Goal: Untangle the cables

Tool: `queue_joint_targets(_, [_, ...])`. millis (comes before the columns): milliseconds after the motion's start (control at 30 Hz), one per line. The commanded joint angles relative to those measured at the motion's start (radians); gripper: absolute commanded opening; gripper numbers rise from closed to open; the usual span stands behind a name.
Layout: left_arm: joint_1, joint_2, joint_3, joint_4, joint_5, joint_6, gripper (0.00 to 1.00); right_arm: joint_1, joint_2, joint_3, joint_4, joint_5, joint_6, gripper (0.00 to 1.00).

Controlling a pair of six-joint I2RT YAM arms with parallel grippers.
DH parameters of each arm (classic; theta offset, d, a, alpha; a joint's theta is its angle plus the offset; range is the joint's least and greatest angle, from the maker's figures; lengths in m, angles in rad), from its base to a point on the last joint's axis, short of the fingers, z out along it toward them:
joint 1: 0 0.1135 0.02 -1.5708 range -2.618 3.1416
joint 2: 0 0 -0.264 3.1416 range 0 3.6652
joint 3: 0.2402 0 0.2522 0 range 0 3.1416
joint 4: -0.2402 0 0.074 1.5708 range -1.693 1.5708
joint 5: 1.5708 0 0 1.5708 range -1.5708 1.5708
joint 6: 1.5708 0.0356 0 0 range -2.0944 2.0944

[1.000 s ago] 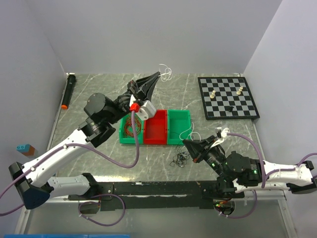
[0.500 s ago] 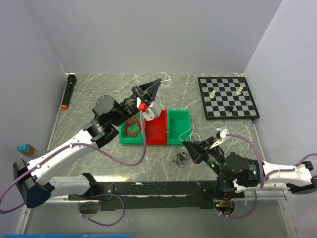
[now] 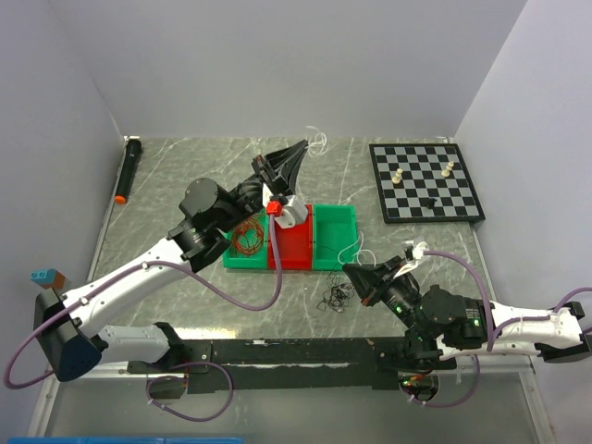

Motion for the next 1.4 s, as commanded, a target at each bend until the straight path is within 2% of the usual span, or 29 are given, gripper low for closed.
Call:
queue_joint_targets(0, [-0.006,-0.019,0.028,0.072,0.029,0.05,0.01,0.007,-0.022,-0.014,-0.01,0.02,0.022,0.0])
queue_joint_targets(467, [-0.006,-0.068,-0.128,-0.08,-0.038,0.011,0.01,0.007,-0.042,-0.016,-0.034,0.029,0.04,0.0])
queue_joint_targets(667, [-0.005,-0.033,-0.192,-0.145,-0.199,-0.16,0.01,0.007,-0.045,-0.017,-0.054,0.033,0.06,0.0])
queue_joint_targets(833, [-0.005,0.013,-0.269,-0.152,-0.334,-0.194,0.01,0.007,-0.065,-0.03,-0.071,0.041,0.081,0.0])
queue_joint_targets(1067, [-0.009,0.102,-0.32,-0.243,-0.373,-0.184,0.01,0.007,-0.061,-0.028,-0.093,0.053,0.1,0.0])
queue_joint_targets(1367, [-0.019,0.229,-0.265,-0.299,-0.304,-0.249,0.01,0.007,-0.068,-0.031,-0.119,0.072,0.123,0.0])
